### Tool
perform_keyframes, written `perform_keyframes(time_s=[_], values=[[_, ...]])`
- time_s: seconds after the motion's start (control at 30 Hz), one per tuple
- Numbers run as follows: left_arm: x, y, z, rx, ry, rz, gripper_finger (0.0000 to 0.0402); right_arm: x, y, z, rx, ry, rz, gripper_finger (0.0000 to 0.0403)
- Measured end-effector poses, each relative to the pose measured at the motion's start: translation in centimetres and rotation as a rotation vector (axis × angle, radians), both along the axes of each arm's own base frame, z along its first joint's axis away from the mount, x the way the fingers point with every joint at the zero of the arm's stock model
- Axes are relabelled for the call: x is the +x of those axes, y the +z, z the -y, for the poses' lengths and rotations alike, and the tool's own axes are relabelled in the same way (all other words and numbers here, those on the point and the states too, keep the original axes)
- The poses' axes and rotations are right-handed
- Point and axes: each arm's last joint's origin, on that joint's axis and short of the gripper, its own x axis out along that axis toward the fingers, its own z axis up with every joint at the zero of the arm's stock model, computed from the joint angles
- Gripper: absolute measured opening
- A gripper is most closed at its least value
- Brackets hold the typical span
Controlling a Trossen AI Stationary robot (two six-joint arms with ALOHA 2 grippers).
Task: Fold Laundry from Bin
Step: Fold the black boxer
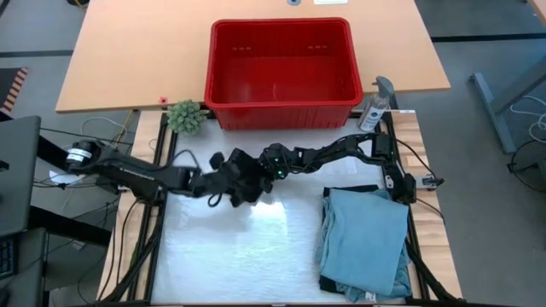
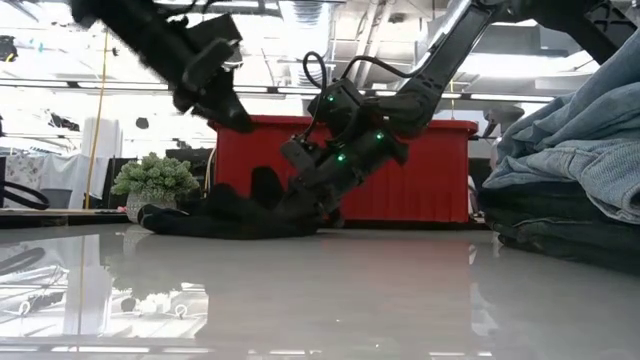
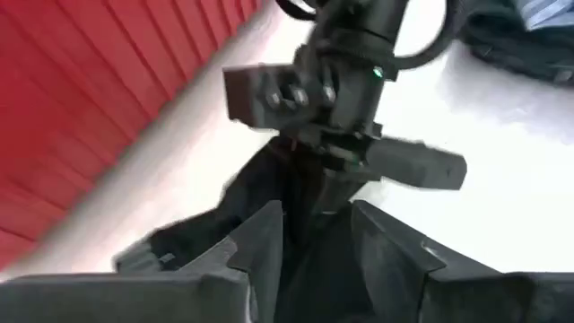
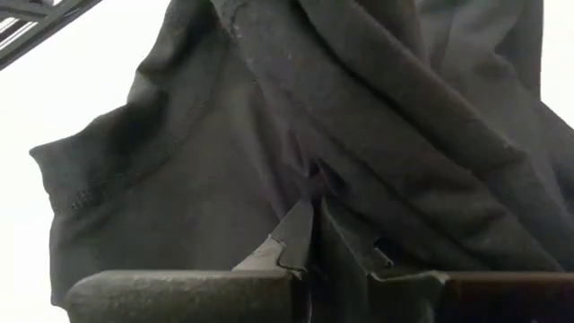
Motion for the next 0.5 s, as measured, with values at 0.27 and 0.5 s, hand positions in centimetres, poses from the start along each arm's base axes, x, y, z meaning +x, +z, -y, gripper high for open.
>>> perform_keyframes(time_s=[0.27,0.5], values=[[-0.3,-4.3,1.9,-0.110,-0.047,0.241,0.0083,0.0,0.0,0.2,0.015,0.015,0.001,0.0053],[1.5,-7.4,3.7,-0.165,-0.106,0.110,0.0042,0.3,0.5,0.5,0.022,0.020,0.003,0.0053]])
